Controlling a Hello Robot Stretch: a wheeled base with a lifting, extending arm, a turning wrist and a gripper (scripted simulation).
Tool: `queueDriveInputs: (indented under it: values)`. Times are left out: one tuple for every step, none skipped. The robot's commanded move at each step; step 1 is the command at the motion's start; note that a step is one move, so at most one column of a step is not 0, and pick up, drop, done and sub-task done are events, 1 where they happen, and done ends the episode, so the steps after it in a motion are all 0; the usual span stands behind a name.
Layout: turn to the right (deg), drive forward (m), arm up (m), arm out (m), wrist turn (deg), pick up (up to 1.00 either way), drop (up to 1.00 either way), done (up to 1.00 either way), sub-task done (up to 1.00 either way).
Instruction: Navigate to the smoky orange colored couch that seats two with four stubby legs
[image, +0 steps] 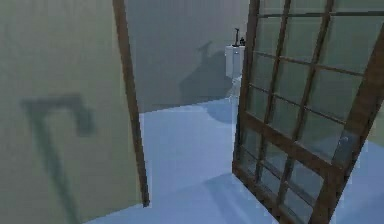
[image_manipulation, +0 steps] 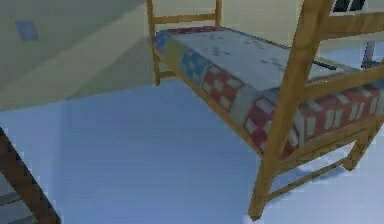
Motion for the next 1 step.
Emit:
queueDriveInputs:
  values:
    - [0.0,1.0,0.0,0.0,0.0,0.0,0.0,0.0,0.0]
